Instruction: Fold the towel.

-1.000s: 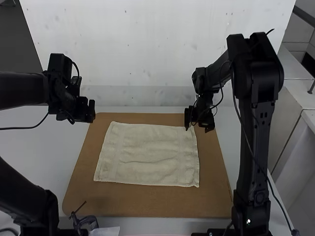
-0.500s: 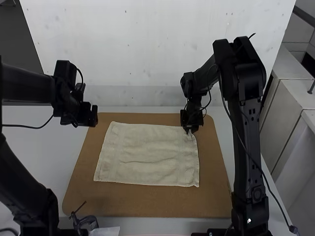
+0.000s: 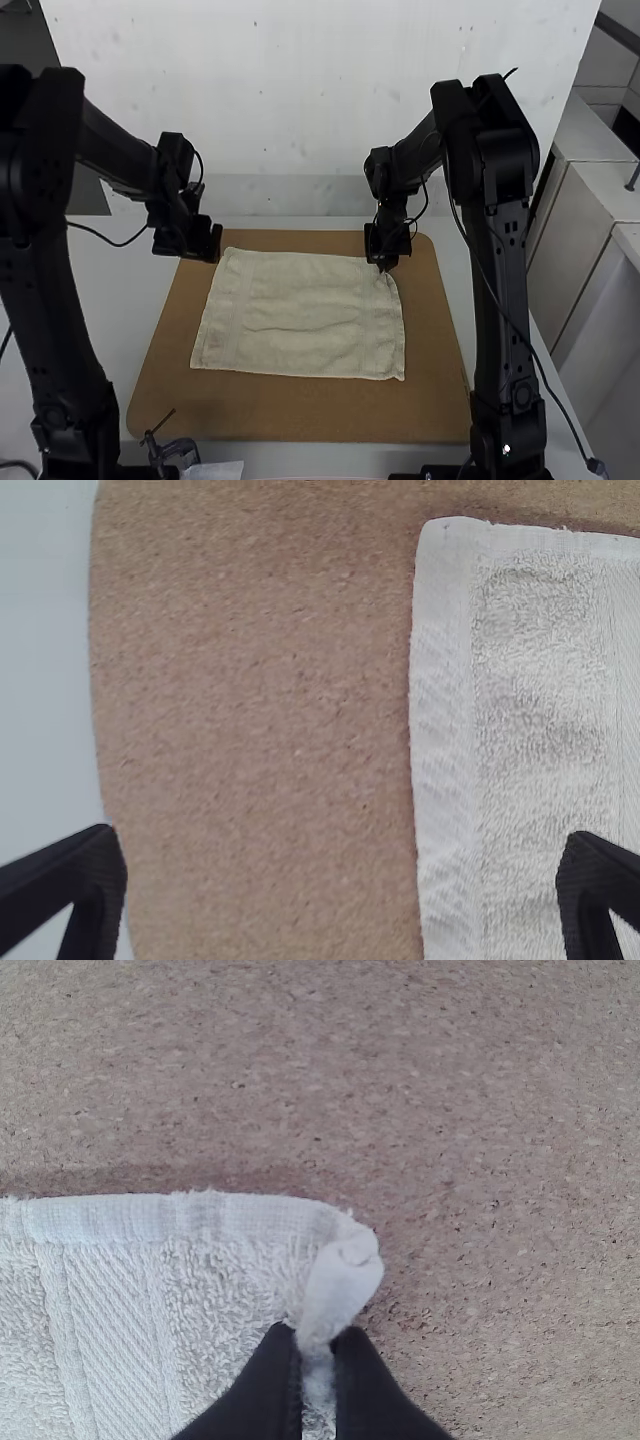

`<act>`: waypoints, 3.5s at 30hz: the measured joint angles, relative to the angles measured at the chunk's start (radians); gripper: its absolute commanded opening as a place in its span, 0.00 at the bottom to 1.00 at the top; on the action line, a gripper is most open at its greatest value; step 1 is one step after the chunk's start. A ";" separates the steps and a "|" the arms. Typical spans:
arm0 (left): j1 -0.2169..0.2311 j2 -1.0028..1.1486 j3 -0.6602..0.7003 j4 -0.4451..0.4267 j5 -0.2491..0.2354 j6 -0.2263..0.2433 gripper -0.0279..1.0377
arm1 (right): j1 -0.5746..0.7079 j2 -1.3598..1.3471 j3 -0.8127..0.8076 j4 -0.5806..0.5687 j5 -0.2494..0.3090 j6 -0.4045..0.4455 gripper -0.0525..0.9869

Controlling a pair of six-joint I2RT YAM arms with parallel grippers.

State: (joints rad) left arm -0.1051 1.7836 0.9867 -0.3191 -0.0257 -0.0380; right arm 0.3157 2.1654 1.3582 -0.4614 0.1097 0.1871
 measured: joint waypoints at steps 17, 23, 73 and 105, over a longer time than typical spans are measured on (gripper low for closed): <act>-0.052 0.339 0.330 -0.093 -0.011 -0.018 0.56 | -0.006 0.000 -0.003 0.006 -0.007 -0.014 0.07; -0.080 0.404 0.426 -0.231 0.038 -0.046 0.04 | -0.010 -0.012 -0.026 0.032 -0.012 -0.023 0.07; -0.135 -0.038 0.134 -0.253 0.028 -0.263 0.04 | 0.025 -0.331 -0.247 0.069 0.053 -0.014 0.06; -0.269 -0.570 -0.322 -0.382 0.043 -0.278 0.04 | 0.114 -0.851 -0.724 0.043 0.047 0.009 0.06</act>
State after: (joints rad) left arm -0.3737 1.2140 0.6643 -0.7013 0.0177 -0.3164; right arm 0.4301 1.3148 0.6346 -0.4179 0.1570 0.1959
